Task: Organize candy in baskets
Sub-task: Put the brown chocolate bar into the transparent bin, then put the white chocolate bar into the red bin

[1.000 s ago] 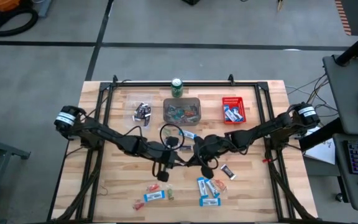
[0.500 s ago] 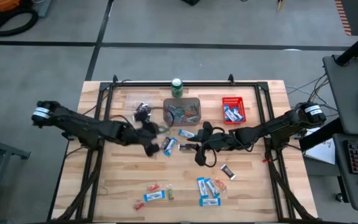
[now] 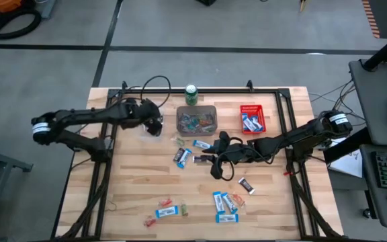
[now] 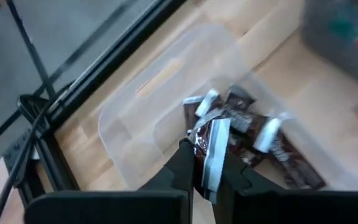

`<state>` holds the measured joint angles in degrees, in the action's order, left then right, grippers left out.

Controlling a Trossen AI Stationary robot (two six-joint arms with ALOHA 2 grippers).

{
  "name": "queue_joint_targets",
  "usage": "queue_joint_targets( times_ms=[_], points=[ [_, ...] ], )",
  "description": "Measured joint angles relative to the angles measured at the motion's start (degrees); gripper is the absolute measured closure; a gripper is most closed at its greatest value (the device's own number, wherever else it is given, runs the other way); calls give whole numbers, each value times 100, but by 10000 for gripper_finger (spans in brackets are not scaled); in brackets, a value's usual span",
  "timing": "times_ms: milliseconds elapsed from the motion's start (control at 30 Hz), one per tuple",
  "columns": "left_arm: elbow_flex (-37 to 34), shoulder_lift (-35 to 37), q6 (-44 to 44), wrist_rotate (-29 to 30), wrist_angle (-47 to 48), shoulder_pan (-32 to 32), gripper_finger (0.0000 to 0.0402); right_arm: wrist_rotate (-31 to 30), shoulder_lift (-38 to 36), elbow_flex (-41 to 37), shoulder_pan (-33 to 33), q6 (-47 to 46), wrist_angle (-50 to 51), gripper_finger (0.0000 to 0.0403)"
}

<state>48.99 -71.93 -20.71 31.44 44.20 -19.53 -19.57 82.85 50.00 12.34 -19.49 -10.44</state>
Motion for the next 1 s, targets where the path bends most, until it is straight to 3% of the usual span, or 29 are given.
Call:
queue_joint_targets(
  times_ms=[267,600,800,1000],
  points=[
    [-2,-595,72,293,-21,-185,350,40,2,0,13,-26,121,334],
    [0,-685,72,514,-13,-127,267,141,2,0,26,-383,266,304],
    [2,-341,72,512,-22,218,250,748,4,0,28,-843,588,300],
    [4,-13,55,450,-325,1105,249,952,4,0,42,-1038,1045,312]
  ],
)
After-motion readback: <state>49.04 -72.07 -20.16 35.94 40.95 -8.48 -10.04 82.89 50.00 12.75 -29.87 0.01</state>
